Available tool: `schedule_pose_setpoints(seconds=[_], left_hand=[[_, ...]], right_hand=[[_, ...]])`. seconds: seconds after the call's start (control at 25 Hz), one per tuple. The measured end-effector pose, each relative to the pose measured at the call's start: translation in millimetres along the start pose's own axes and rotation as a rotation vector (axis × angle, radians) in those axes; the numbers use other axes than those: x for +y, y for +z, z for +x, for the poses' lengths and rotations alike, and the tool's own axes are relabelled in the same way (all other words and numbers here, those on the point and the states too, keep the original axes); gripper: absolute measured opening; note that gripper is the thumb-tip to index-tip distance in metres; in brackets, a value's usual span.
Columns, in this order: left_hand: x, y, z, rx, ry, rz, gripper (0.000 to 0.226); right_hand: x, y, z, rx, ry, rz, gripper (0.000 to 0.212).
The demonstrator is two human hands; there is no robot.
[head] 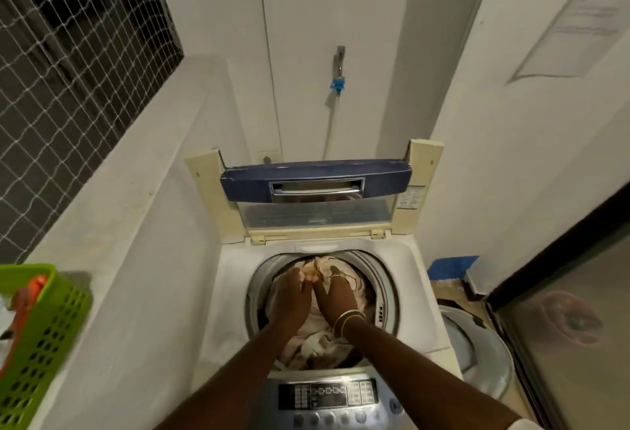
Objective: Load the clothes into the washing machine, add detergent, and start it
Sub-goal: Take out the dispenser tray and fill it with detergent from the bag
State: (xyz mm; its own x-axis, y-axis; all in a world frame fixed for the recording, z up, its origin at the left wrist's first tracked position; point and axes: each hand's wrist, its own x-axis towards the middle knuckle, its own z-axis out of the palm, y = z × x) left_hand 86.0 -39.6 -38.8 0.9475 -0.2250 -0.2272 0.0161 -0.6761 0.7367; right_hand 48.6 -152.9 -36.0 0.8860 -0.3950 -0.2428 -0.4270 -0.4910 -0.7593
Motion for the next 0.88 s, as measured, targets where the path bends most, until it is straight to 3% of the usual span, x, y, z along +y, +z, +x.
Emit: schedule_pose_setpoints(seconds=[0.12, 0.28, 0.4, 0.48, 0.6, 0.88], left_hand=[[0.6, -0.2, 33.7, -0.063, -0.081, -0.067, 0.038], [17.5, 1.9, 71.3, -0.155, -0.253, -0.326, 0.028], [25.9, 10.0, 95.0, -0.116, -0.598, -0.805, 0.026], [33.7, 14.4, 104.4, -0.023, -0.721, -1.095, 0.028], [40.5, 23.7, 121.3, 0.074, -0.772, -1.321, 0.030], [28.6, 47.3, 137.7, 0.191, -0.791, -1.394, 0.025]], right_hand=[[-21.9, 6.6, 19.1, -0.002, 0.225, 0.237, 0.035], [-26.8, 5.8, 60.6, -0.018, 0.498, 0.461, 0.028], [-21.5, 1.4, 91.4, 0.035, 0.647, 0.746, 0.031], [-13.2, 5.7, 108.6, 0.151, 0.732, 0.966, 0.029], [-4.3, 18.4, 129.7, 0.220, 0.836, 1.185, 0.022], [-8.9, 19.3, 137.8, 0.223, 0.825, 1.406, 0.021]])
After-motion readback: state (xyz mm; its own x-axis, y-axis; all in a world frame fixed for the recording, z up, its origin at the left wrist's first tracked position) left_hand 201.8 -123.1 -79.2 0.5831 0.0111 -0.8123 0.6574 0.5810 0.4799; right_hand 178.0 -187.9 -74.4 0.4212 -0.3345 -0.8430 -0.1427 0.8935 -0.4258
